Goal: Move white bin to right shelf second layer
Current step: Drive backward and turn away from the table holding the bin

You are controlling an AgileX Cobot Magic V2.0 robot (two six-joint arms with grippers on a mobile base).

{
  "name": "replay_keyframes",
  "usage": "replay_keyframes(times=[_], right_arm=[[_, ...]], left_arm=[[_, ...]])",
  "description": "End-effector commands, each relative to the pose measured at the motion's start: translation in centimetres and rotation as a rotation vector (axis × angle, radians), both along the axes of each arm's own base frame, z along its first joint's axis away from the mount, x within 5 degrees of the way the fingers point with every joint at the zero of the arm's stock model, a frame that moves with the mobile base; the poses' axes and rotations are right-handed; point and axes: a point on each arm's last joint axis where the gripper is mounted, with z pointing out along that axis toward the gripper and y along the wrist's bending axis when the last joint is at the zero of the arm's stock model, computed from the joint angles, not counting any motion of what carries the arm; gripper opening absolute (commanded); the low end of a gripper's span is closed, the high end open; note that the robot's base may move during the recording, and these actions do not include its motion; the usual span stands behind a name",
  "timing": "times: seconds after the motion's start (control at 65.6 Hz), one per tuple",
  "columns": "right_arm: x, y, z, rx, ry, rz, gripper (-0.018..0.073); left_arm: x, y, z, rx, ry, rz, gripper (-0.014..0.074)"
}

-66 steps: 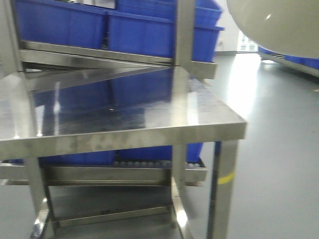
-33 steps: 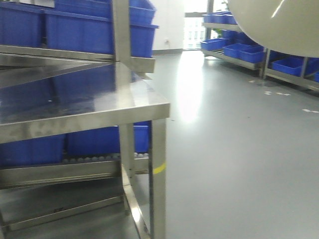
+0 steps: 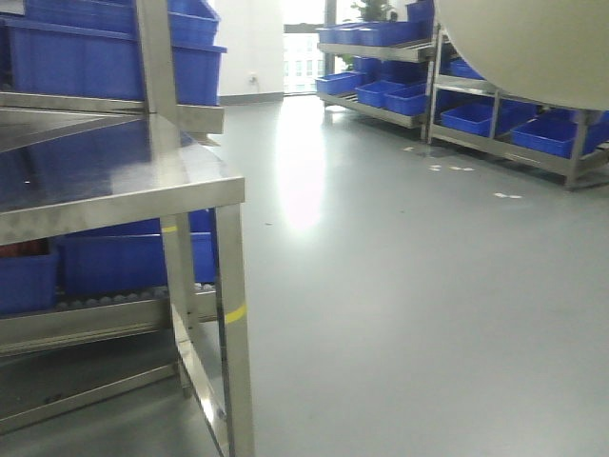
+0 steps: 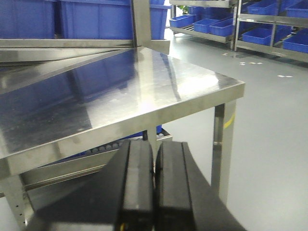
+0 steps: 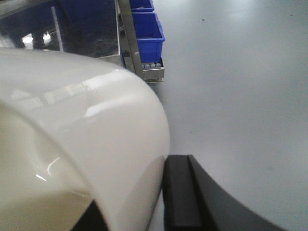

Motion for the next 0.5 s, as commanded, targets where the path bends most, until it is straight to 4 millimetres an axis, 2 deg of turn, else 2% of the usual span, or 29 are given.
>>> replay_keyframes(times=[0.0,0.488], right_arm=[[0.15,-0.08,1.87,0.042,-0.125,-0.011,0.0052],[0.15,-0.08,1.86,0.041,-0.124,-0.011,0.0052]], left_arm=[[0.07,-0.04,-0.38,-0.009,-0.063,-0.006,0.0085],[0.07,-0.04,-0.38,-0.009,-0.063,-0.006,0.0085]])
